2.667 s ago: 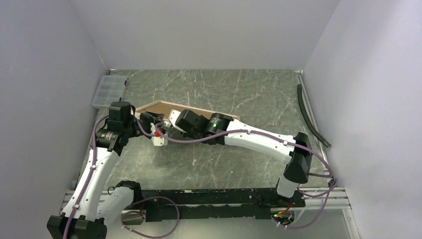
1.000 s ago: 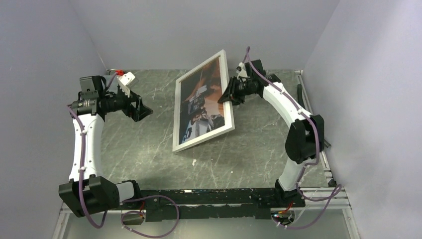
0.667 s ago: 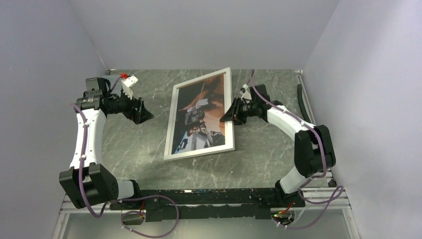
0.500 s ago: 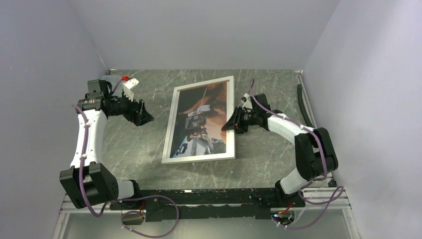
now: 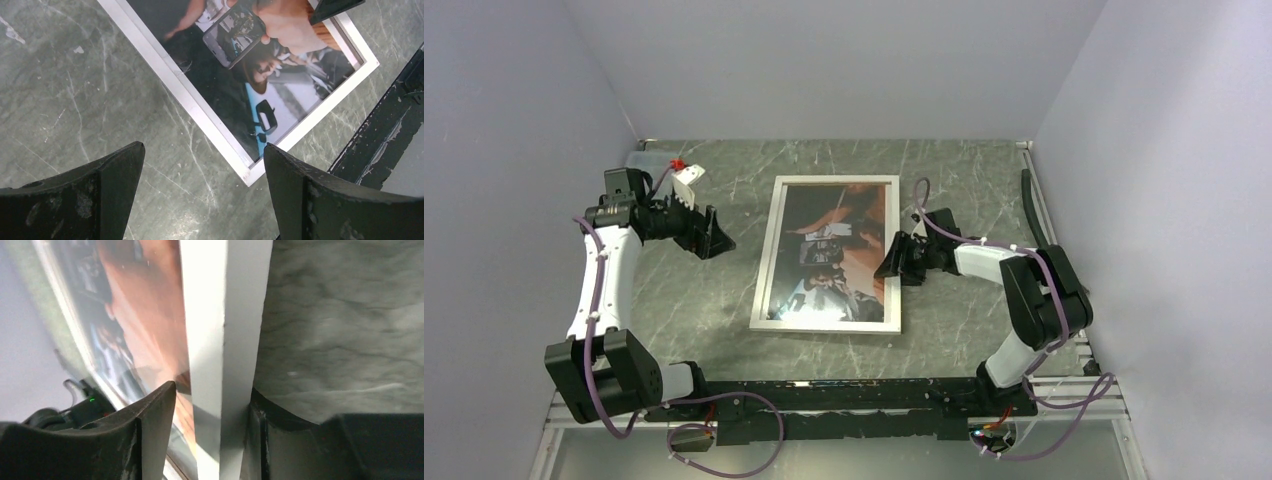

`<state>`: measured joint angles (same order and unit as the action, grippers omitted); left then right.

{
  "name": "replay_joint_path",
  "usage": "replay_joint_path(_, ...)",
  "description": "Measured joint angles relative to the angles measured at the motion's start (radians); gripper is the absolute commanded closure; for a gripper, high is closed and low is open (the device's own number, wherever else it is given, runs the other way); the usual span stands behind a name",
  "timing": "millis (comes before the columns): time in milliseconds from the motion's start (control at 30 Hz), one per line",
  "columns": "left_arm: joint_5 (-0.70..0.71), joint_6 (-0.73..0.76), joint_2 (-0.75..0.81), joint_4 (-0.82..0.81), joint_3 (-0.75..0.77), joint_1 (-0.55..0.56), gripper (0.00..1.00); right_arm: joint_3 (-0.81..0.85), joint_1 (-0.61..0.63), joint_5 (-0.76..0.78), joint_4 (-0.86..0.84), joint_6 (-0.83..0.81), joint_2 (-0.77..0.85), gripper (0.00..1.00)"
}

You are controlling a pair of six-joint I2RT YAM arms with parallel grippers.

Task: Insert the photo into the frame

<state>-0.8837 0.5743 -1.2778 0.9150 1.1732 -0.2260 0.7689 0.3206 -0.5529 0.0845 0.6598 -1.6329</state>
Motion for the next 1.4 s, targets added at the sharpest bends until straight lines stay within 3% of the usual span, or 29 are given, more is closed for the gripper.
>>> replay_joint_path(133, 0.012, -0.023, -0.001, -0.019, -0.021, 0.0, 0.06, -0.012, 0.001, 0.043, -0.027, -0.021, -0.008, 0.26)
replay_joint_path(200, 0.018, -0.038, -0.001, -0.027, -0.024, 0.0, 0.06, -0.011, 0.003, 0.064, -0.038, -0.027, 0.001, 0.06)
replay_joint_path(233, 0.018, -0.042, -0.002, -0.033, -0.024, -0.002, 0.06, -0.007, 0.006, 0.075, -0.04, -0.03, 0.008, 0.01)
replay_joint_path(567, 0.061, -0.121, -0.002, -0.089, -0.024, -0.006, 0.06, 0.058, 0.008, 0.393, 0.114, -0.072, 0.068, 0.0)
replay_joint_path(767, 0.143, -0.201, -0.003, -0.166, -0.031, -0.006, 0.06, 0.098, 0.007, 0.662, 0.224, -0.095, 0.281, 0.0)
replay_joint_path(900, 0.219, -0.273, -0.003, -0.293, -0.09, -0.006, 0.06, 0.063, 0.007, 0.869, 0.118, -0.139, 0.46, 0.0)
replay_joint_path(1000, 0.27, -0.325, -0.022, -0.403, -0.159, -0.006, 0.06, -0.069, 0.007, 1.014, -0.086, -0.233, 0.534, 0.0)
replay_joint_path(1233, 0.343, -0.441, -0.192, -0.721, -0.341, -0.008, 0.06, -0.184, -0.049, 1.209, -0.166, -0.293, 0.442, 0.0)
replay_joint_path(1400, 0.357, -0.503, -0.303, -0.977, -0.465, -0.008, 0.06, -0.256, -0.118, 1.273, -0.348, -0.329, 0.439, 0.0)
